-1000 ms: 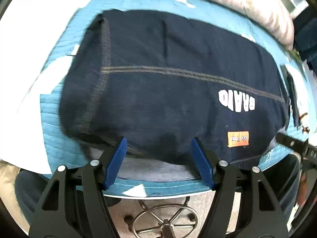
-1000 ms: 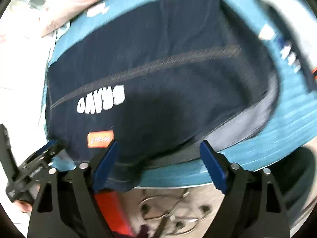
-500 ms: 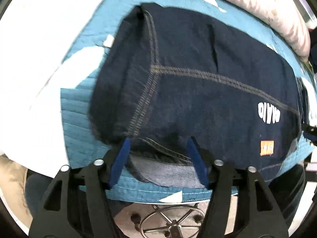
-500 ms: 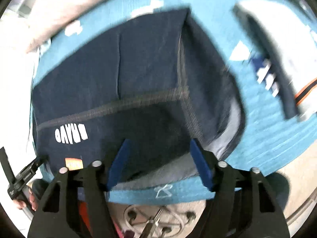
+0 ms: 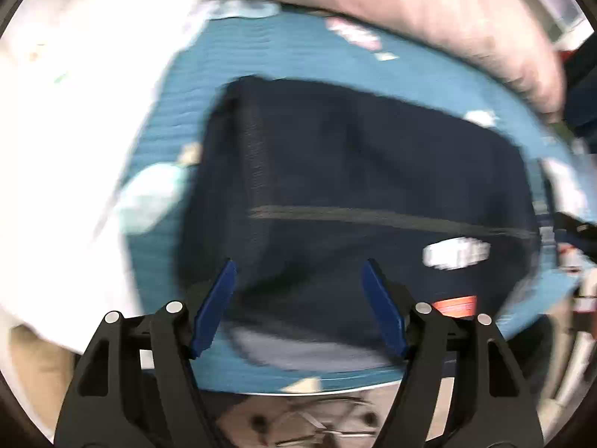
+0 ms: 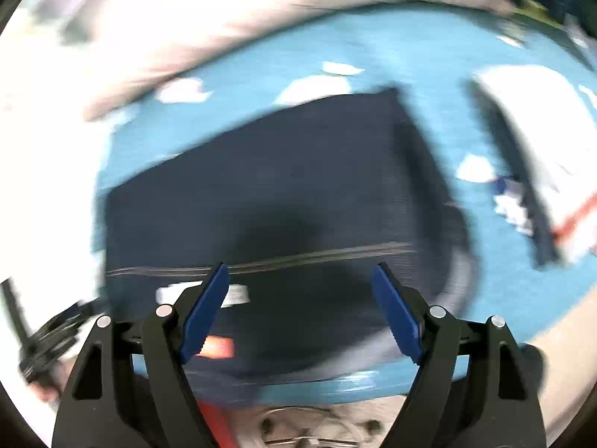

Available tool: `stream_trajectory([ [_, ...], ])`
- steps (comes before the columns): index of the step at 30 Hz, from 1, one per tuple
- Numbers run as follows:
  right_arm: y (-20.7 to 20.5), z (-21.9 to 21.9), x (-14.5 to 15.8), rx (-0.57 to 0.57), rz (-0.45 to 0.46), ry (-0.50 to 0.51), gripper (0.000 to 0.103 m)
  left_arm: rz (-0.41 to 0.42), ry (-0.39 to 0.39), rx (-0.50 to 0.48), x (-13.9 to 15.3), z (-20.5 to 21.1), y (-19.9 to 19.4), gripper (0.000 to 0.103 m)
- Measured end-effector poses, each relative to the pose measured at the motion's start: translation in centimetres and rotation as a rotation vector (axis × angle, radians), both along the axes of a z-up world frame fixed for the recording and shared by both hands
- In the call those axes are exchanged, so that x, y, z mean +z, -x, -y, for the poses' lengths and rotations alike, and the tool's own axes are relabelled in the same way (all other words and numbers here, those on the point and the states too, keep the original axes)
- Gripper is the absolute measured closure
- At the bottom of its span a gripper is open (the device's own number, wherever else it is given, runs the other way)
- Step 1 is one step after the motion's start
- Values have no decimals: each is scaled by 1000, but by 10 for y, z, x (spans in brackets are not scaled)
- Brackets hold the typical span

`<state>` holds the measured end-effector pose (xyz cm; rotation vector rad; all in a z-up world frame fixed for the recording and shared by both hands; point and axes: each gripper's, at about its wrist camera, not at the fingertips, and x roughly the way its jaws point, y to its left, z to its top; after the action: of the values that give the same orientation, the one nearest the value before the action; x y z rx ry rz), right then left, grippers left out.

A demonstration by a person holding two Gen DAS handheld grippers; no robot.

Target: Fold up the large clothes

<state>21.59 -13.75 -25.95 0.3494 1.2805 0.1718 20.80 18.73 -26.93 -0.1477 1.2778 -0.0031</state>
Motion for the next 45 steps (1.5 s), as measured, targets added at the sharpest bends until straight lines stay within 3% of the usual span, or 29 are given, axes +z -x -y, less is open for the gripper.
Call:
stream_trajectory([
  [1,-5,-19,2,59,3,-38,27,3,48,-11,0,9,-11,32],
  [3,-16,-48,-7,136,0,-41,27,2,59,-18,-5,31,-23,32],
  [6,-45,-84,-48,155,-79,-7,28,-20,110,-22,-32,52,-59,36],
  [7,-53,-90,-61,148,-103,-3,32,-46,88,11,-50,54,-73,43],
  [9,-61,-94,-95,147,-146,74,32,-92,56,25,-81,53,-85,41],
  [11,-62,-86,-103,184,-126,67,40,-70,63,-5,-85,51,-84,40],
  [12,-54,-80,-99,205,-107,99,49,-68,22,-18,-82,49,-82,40],
  [13,-50,-72,-97,211,-98,159,49,-60,-88,-18,-79,44,-79,40],
  [14,-47,-61,-96,209,-81,240,51,-52,-134,-19,-77,36,-75,39],
  [15,-45,-39,-97,203,-80,251,51,-56,-135,-14,-78,23,-72,39],
  [16,-45,-22,-101,179,-97,254,59,-67,-91,-2,-80,9,-71,40],
  [17,-46,-2,-101,160,-101,188,75,-70,-46,8,-80,-2,-71,51],
  [18,-47,15,-100,135,-109,144,76,-73,-34,19,-79,-8,-71,57],
  [19,-47,29,-97,92,-112,240,73,-77,-34,30,-78,-13,-72,69],
  [21,-46,54,-91,7,-100,436,60,-87,-8,64,-75,-18,-76,71],
  [22,-44,67,-92,-43,-115,421,45,-85,-8,72,-77,-18,-76,71],
  [23,-43,85,-98,-109,-142,341,44,-85,-25,71,-80,-16,-78,71],
  [25,-41,102,-114,-120,-163,233,43,-74,-88,48,-82,-9,-79,71],
  [29,-41,103,-102,-120,-171,250,41,-109,-128,59,-77,0,-84,69],
  [30,-41,99,-89,-115,-152,243,40,-120,-128,61,-71,1,-85,64],
  [31,-39,97,-72,-104,-104,226,35,-117,-146,62,-66,8,-89,43],
  [32,-40,92,-56,-86,-58,213,26,-67,-172,54,-52,13,-89,33],
  [34,-44,71,-27,-16,33,164,24,17,-148,20,-26,23,-94,29],
  [36,-55,45,-11,68,63,104,24,43,-92,13,-13,31,-106,27],
  [38,-71,10,-7,126,83,100,24,58,-86,22,-8,35,-118,27],
  [42,-97,-48,-29,173,52,95,23,49,-44,39,-28,40,-150,25],
  [45,-114,-73,-68,171,12,87,23,-24,-24,74,-73,31,-164,24],
])
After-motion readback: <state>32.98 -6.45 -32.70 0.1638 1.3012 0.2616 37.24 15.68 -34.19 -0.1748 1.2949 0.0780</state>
